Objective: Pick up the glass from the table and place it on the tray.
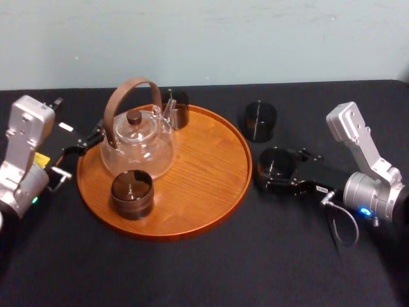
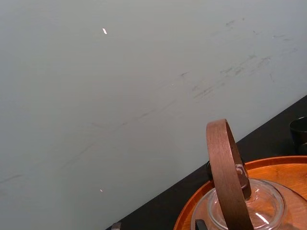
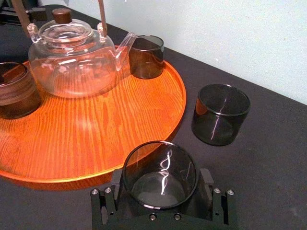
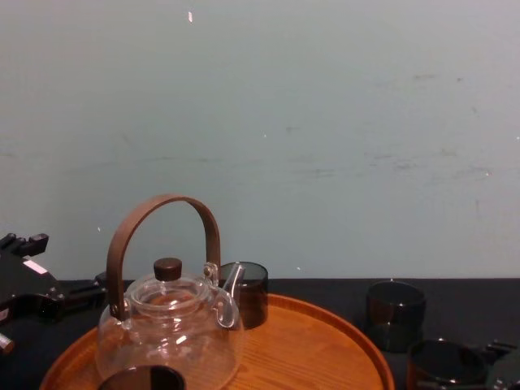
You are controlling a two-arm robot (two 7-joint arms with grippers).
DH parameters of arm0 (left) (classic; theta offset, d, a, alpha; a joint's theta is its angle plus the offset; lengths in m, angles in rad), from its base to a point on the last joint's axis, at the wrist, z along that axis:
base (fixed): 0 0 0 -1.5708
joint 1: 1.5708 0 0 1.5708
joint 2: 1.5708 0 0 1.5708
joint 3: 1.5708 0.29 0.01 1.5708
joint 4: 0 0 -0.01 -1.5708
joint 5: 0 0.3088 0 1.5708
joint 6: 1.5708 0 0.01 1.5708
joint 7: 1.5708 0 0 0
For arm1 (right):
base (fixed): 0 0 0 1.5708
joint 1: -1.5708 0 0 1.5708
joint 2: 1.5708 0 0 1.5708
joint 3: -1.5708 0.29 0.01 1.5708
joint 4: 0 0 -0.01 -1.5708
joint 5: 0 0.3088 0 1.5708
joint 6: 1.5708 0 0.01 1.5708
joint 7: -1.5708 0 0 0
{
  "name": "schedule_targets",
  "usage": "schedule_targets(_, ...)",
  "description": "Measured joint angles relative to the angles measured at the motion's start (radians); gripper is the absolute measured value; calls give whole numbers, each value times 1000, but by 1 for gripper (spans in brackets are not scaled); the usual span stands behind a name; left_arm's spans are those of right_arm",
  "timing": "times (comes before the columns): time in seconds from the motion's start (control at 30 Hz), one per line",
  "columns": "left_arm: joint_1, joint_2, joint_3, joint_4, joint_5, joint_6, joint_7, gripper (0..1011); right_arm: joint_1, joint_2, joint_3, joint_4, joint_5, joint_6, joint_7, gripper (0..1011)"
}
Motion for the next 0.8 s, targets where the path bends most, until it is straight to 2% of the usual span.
schedule_targets(0.33, 0, 0, 0, 0, 0, 0, 0, 1001, 29, -18, -10, 34, -1, -6, 1, 1002)
schedule_targets(0.8, 0, 0, 0, 0, 0, 0, 0, 1001, 30, -19, -11, 36, -7, -10, -5, 1003)
